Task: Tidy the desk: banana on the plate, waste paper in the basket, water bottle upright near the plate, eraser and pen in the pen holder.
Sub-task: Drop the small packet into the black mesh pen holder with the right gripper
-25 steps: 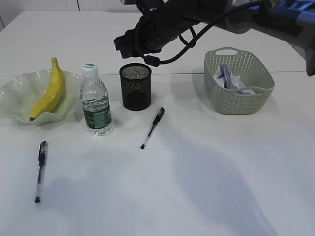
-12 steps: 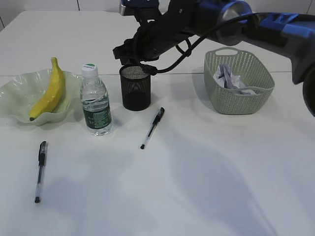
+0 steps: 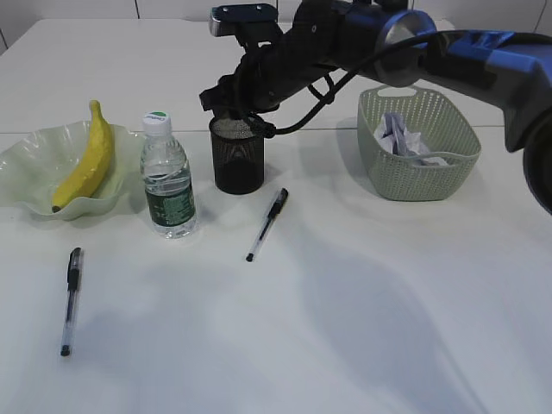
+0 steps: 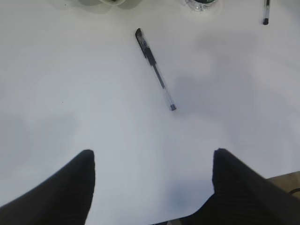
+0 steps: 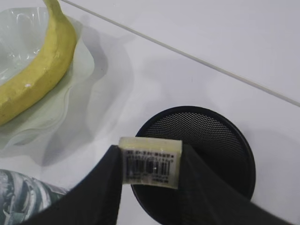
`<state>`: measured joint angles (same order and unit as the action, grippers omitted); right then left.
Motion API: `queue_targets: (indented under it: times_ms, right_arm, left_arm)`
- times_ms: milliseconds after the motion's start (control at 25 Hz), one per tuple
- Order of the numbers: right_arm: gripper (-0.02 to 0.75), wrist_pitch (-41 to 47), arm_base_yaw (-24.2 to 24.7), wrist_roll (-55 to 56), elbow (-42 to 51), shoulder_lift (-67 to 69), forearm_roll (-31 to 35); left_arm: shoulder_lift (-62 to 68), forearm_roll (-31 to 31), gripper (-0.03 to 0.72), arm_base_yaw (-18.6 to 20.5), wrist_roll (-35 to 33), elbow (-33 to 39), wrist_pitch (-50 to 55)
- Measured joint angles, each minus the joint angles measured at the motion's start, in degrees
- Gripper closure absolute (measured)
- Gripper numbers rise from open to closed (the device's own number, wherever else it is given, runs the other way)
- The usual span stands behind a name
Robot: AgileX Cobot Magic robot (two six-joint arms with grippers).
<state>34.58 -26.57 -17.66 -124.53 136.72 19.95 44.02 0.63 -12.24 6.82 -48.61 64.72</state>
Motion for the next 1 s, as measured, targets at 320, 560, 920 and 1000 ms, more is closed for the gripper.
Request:
queue_targets:
  times_ms: [320,560,920,1000]
  right_arm:
    - [0.478,-0.9,0.0,0.0,0.0,0.2,-0.3]
    - [0.478,-1.1,0.0,0.0,0.0,0.2,-0.7]
    - [0.479,-2.3,0.0,0.0,0.0,0.2,-1.7]
    - [0.479,-2.3,0.0,0.0,0.0,0.2,-2.0]
  left_arm:
    - [0.0,0.0,0.129,0.0,0.0,0.0,0.0]
    - [0.0,0.0,0.129,0.0,0.0,0.0,0.0]
    - [0.0,0.0,0.129,0.0,0.0,0.0,0.0]
    - [0.0,0.0,0.129,0.0,0.0,0.0,0.0]
